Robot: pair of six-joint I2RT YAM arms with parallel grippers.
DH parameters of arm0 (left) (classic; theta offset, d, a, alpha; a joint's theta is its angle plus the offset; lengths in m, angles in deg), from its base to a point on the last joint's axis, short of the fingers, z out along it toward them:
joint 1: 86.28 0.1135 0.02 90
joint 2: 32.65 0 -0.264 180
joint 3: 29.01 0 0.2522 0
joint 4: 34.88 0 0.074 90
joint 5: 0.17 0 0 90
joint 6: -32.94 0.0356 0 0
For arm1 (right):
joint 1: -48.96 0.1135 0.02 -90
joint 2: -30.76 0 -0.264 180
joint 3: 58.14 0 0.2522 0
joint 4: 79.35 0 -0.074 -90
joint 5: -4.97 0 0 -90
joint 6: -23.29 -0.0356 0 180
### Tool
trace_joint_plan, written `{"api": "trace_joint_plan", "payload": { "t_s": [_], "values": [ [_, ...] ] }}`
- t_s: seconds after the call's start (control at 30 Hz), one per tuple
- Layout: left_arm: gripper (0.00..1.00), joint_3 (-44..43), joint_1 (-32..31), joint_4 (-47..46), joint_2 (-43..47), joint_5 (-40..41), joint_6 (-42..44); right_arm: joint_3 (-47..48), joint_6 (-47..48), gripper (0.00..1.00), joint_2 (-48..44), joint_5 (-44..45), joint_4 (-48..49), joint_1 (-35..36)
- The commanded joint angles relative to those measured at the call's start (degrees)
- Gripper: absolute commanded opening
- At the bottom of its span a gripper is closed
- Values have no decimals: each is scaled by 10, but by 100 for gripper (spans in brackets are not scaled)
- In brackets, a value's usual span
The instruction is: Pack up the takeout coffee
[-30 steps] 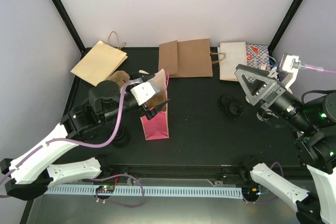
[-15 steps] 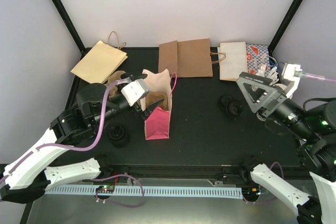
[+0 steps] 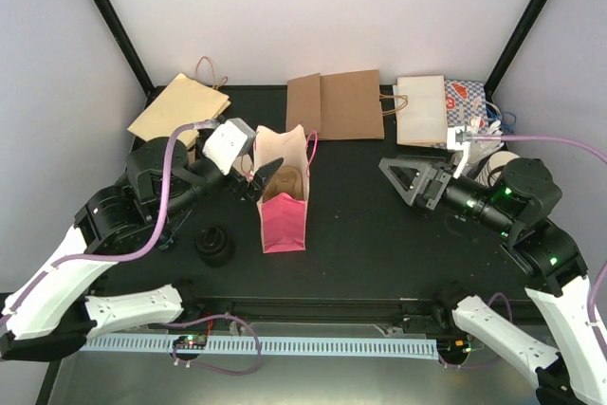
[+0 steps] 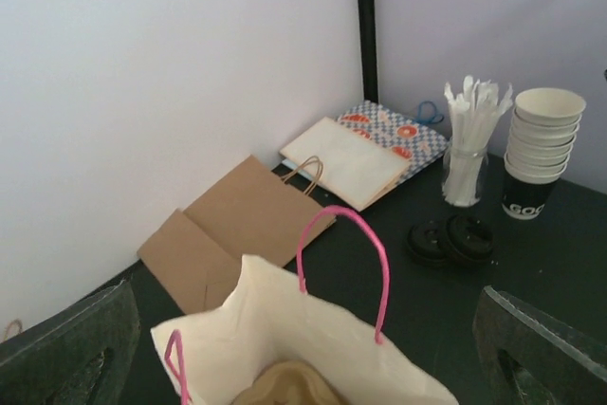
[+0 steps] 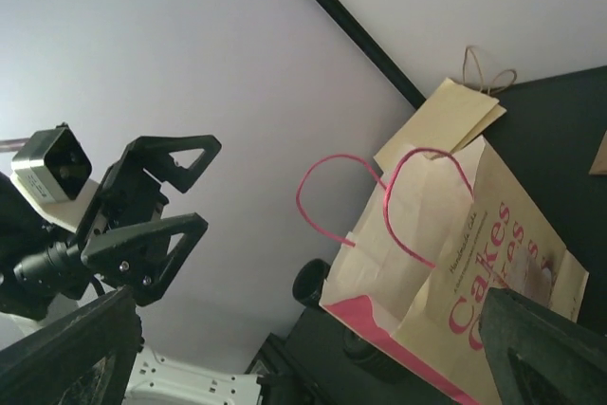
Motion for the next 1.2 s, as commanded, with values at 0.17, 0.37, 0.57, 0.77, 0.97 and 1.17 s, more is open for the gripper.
{"api": "trace_joint_plan", "payload": {
  "t_s": [0.17, 0.37, 0.57, 0.77, 0.97, 1.17],
  "values": [
    [99, -26, 4, 65, -5, 57, -39, -25, 46, 100, -7, -18, 0, 3],
    [99, -42, 14, 128, -14, 92, -107, -57, 49, 100, 18, 27, 10, 3],
    [99, -72, 57, 202, -33, 87, -153, -38, 73, 100, 101, 85, -58, 3],
    [99, -77, 130, 238, -28, 41, -171, -29, 116, 100, 127, 152, -67, 3],
    [99, -54, 156, 241, -27, 16, -177, 13, 163, 100, 162, 212, -75, 3],
    [99, -22, 160, 218, -25, -3, -177, 56, 230, 100, 216, 269, -108, 4]
  ]
}}
